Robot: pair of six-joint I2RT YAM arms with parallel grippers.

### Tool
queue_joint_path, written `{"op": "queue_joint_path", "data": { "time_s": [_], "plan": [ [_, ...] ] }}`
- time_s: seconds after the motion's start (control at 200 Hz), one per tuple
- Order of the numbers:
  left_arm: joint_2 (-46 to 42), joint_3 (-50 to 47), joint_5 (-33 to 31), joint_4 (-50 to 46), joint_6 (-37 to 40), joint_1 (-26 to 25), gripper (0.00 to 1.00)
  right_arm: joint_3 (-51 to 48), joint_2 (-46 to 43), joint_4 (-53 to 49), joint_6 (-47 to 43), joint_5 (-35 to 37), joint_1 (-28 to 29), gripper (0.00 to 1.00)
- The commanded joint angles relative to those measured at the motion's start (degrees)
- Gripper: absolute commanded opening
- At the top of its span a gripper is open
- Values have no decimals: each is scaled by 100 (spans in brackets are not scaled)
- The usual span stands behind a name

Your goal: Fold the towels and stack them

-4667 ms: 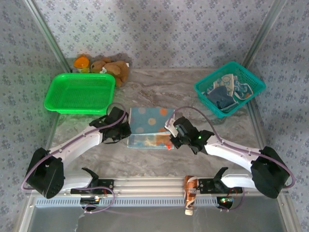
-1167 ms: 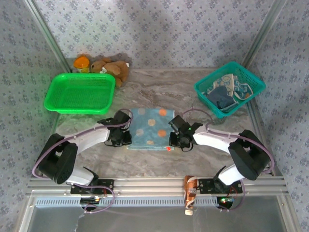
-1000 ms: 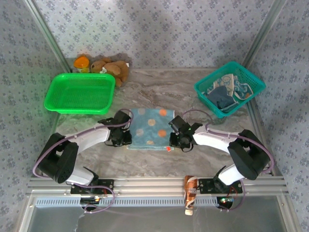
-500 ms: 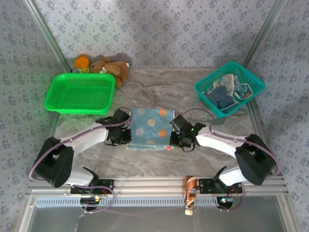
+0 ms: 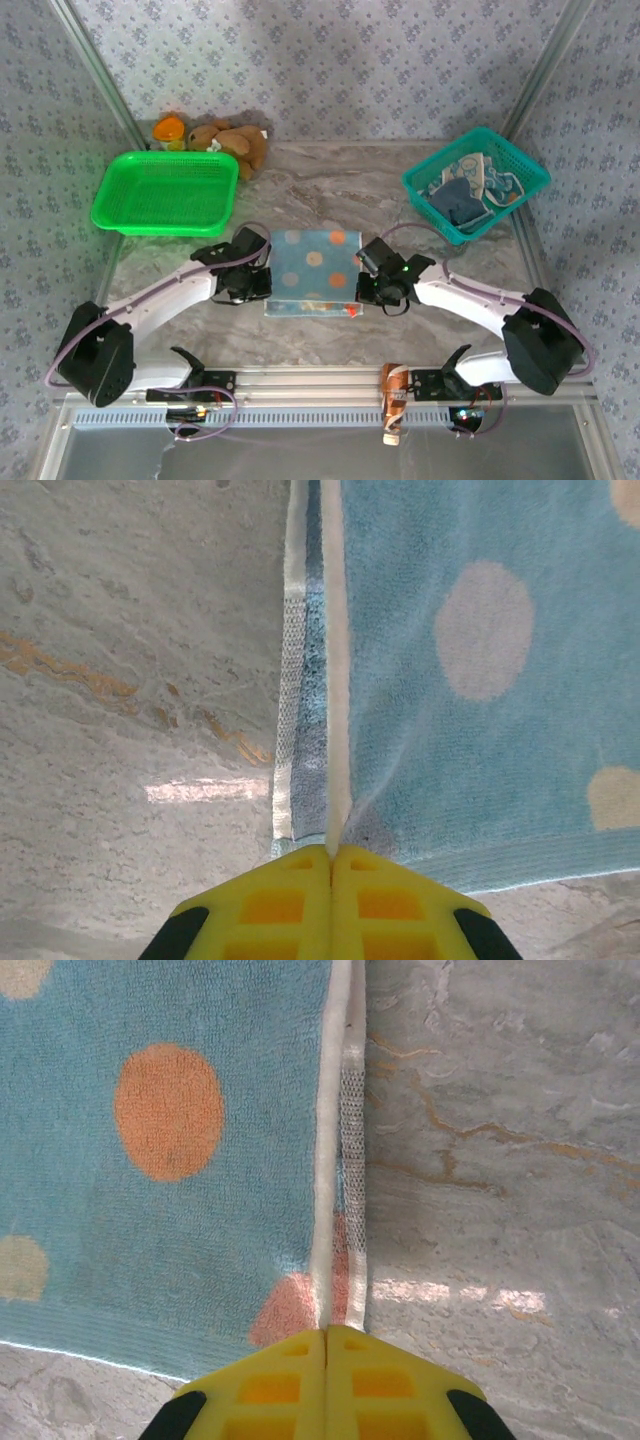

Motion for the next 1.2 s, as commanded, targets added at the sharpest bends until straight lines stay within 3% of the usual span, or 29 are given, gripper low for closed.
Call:
{"op": "queue_joint_path", "data": {
  "time_s": [0.0, 0.555, 0.919, 1.194],
  "plan": [
    [-119, 257, 10, -278, -114, -13, 0, 198, -69, -343, -140, 7, -26, 0],
    [-617, -487, 256, -260, -777, -344, 0, -91, -164, -375, -218, -324, 44, 0],
    [45, -1144, 473, 594, -953, -661, 0, -275, 700, 30, -347, -564, 252, 0],
    [331, -1067, 389, 640, -874, -715, 0, -232, 824, 93, -356, -510, 304, 0]
  ]
}}
